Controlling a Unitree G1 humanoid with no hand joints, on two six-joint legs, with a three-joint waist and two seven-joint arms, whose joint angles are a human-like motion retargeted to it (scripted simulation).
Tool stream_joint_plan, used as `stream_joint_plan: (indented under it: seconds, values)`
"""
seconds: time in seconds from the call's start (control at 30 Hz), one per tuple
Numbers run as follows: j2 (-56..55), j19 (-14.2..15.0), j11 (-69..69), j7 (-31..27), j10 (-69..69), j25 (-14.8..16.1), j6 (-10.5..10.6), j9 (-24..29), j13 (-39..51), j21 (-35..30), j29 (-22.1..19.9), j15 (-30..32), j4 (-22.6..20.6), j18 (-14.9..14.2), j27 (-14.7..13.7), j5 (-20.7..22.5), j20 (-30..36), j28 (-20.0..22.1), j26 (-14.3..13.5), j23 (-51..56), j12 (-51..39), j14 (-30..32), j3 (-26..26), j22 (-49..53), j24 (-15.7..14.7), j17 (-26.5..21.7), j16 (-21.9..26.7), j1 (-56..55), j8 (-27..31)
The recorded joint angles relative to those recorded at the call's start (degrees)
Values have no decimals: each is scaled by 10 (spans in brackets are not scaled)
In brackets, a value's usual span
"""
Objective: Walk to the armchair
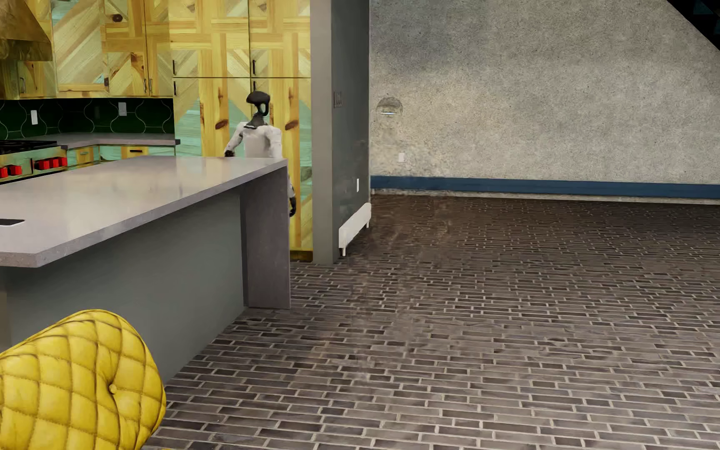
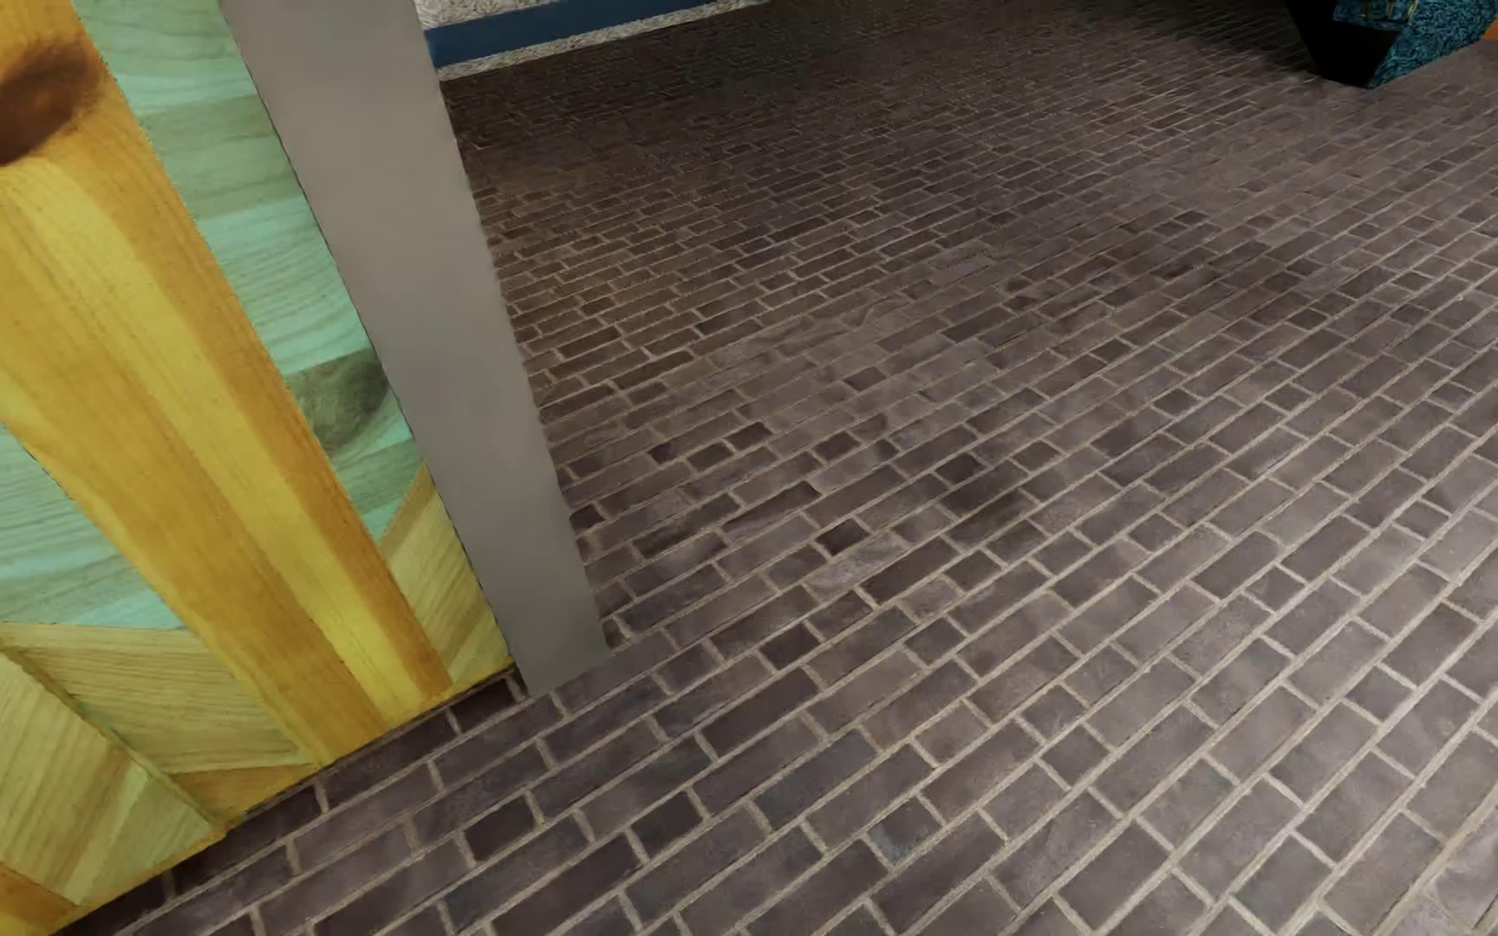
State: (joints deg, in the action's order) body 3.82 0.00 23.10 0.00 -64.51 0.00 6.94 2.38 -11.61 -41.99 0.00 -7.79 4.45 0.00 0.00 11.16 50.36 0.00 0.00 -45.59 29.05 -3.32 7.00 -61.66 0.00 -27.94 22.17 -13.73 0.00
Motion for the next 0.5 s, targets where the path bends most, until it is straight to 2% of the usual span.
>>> stream_joint_plan:
  seconds: [0.03, 0.07, 0.17, 0.23, 0.27, 0.3, 0.37, 0.4, 0.43, 0.47, 0.5]
  values:
    - [30, 0, -5, 0, 86, 0, -5, 8, 8, 33, 0, -20, -11, 0, 0, -4, -16, 0, 0, 29, -1, 1, 6, 8, 0, 1, -1, -13, 0]
    - [57, 0, -10, 0, 182, 0, -6, 15, 13, 58, 0, -32, -16, 0, 0, -5, -25, 0, 0, 57, -9, 30, 8, 14, 0, 2, 0, -18, 0]
    - [115, 0, -11, 0, 370, 0, -10, 22, 14, 82, 0, -56, -16, 0, 0, -13, -107, 0, 0, 99, -30, 150, -13, 47, 0, 9, 11, -34, 0]
    - [164, 0, -12, 0, 365, 0, -18, 30, -9, 58, 0, -48, -16, 0, 0, -31, -160, 0, 0, 82, -43, 167, -22, 64, 0, 12, 26, -31, 0]
    - [175, 0, -10, 0, 346, 0, -18, 22, -25, 33, 0, -33, -15, 0, 0, -38, -181, 0, 0, 58, -49, 193, -23, 67, 0, 10, 32, -32, 0]
    - [189, 0, -6, 0, 322, 0, -26, 17, -43, 0, 0, 0, -20, 0, 0, -55, -189, 0, 0, 18, -54, 202, -24, 62, 0, 11, 36, -24, 0]
    - [138, 0, 103, 0, 296, 0, -43, 10, -73, -93, 0, 123, -26, 0, 0, -84, -178, 0, 0, -75, -71, 146, -27, 41, 0, 16, 44, 21, 0]
    - [49, 0, 221, 0, 294, 0, -51, -1, -74, -153, 0, 181, -26, 0, 0, -93, -180, 0, 0, -102, -79, 108, -23, 40, 0, 11, 46, 36, 0]
    - [-38, 0, 344, 0, 298, 0, -58, -1, -67, -198, 0, 211, -27, 0, 0, -86, -182, 0, 0, -112, -84, 78, -40, 52, 0, 4, 51, 51, 0]
    - [-120, 0, 427, 0, 303, 0, -55, -8, -69, -187, 0, 210, -22, 0, 0, -68, -188, 0, 0, -107, -91, 56, -67, 59, 0, -5, 51, 55, 0]
    - [-185, 0, 453, 0, 311, 0, -48, -12, -77, -158, 0, 203, -17, 0, 0, -48, -188, 0, 0, -91, -98, 40, -93, 64, 0, -12, 52, 66, 0]
